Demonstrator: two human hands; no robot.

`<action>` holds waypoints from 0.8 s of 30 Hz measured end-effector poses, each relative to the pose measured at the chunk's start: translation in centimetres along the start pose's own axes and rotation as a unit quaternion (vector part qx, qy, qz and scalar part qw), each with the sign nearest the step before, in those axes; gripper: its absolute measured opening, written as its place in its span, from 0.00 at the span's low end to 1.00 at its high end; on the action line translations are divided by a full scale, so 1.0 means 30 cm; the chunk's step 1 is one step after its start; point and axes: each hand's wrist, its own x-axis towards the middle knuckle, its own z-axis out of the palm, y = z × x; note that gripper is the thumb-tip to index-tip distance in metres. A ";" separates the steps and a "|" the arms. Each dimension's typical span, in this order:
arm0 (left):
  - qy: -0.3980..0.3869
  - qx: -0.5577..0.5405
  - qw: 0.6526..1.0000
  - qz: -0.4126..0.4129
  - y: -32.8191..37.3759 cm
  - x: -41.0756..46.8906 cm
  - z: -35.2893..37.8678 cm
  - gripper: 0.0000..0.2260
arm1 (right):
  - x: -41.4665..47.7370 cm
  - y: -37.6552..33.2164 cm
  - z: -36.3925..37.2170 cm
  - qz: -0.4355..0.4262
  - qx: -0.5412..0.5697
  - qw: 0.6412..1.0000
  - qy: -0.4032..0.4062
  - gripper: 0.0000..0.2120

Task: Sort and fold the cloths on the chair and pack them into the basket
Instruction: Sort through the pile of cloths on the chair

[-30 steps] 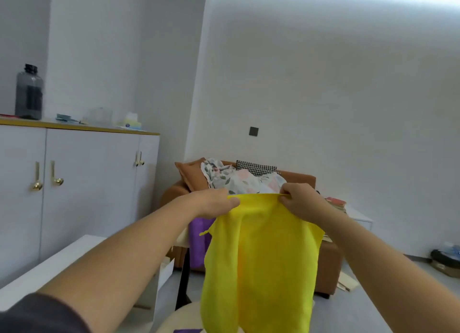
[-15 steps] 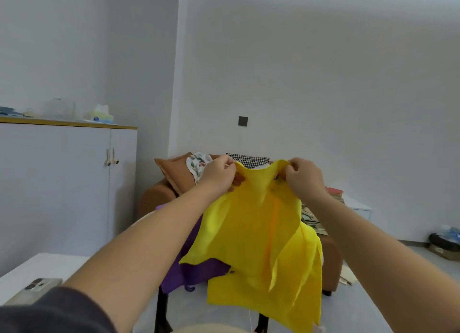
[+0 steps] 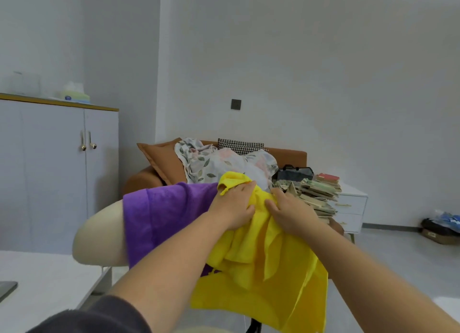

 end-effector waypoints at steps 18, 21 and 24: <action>0.062 -0.191 0.980 0.003 0.193 -0.897 -0.042 0.07 | -0.861 -0.183 0.138 -0.094 0.099 0.991 -0.017 0.20; 0.013 -0.202 0.979 -0.037 0.212 -1.019 0.026 0.05 | -0.981 -0.187 0.223 -0.071 0.114 0.990 -0.053 0.19; -0.031 -0.193 0.976 -0.099 0.218 -1.130 0.109 0.07 | -1.069 -0.180 0.310 -0.060 0.122 0.986 -0.097 0.20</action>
